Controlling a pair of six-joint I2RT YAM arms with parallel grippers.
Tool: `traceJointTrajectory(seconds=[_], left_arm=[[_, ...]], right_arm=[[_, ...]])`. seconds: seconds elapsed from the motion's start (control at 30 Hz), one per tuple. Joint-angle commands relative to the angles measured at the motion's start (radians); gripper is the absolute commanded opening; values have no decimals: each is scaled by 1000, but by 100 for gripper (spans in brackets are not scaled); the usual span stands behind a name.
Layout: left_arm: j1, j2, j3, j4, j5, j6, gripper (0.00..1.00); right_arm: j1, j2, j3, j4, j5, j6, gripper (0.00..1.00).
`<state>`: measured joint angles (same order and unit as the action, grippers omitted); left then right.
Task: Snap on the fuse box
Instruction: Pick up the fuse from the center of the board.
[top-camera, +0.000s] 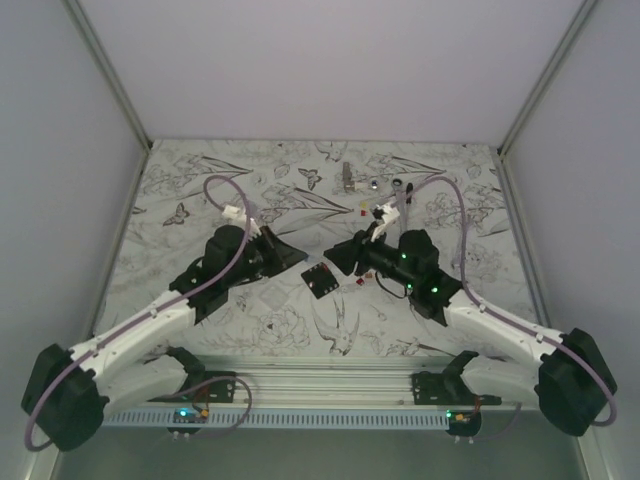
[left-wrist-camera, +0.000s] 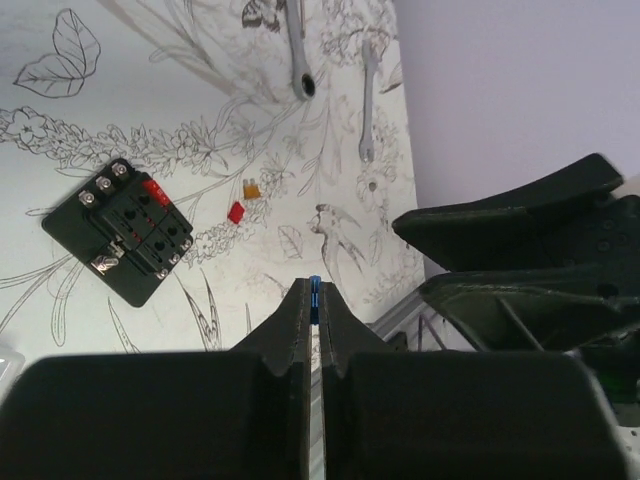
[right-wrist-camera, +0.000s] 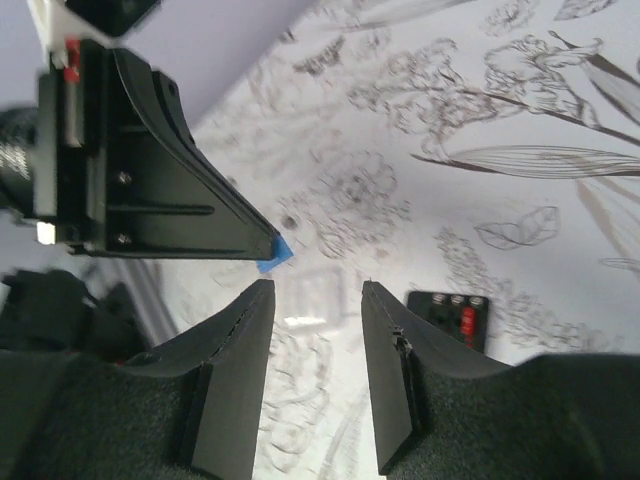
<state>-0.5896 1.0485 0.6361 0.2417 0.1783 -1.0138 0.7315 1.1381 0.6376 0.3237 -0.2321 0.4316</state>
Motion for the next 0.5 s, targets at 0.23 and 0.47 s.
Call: traceJointTrajectory(seconds=[0.23, 0.47], left_arm=[[-47, -168, -110, 208, -114, -68, 0], [-95, -186, -107, 250, -161, -82, 0]], right_arm=[[30, -5, -98, 452, -23, 449, 43], [89, 78, -111, 562, -15, 482, 38]])
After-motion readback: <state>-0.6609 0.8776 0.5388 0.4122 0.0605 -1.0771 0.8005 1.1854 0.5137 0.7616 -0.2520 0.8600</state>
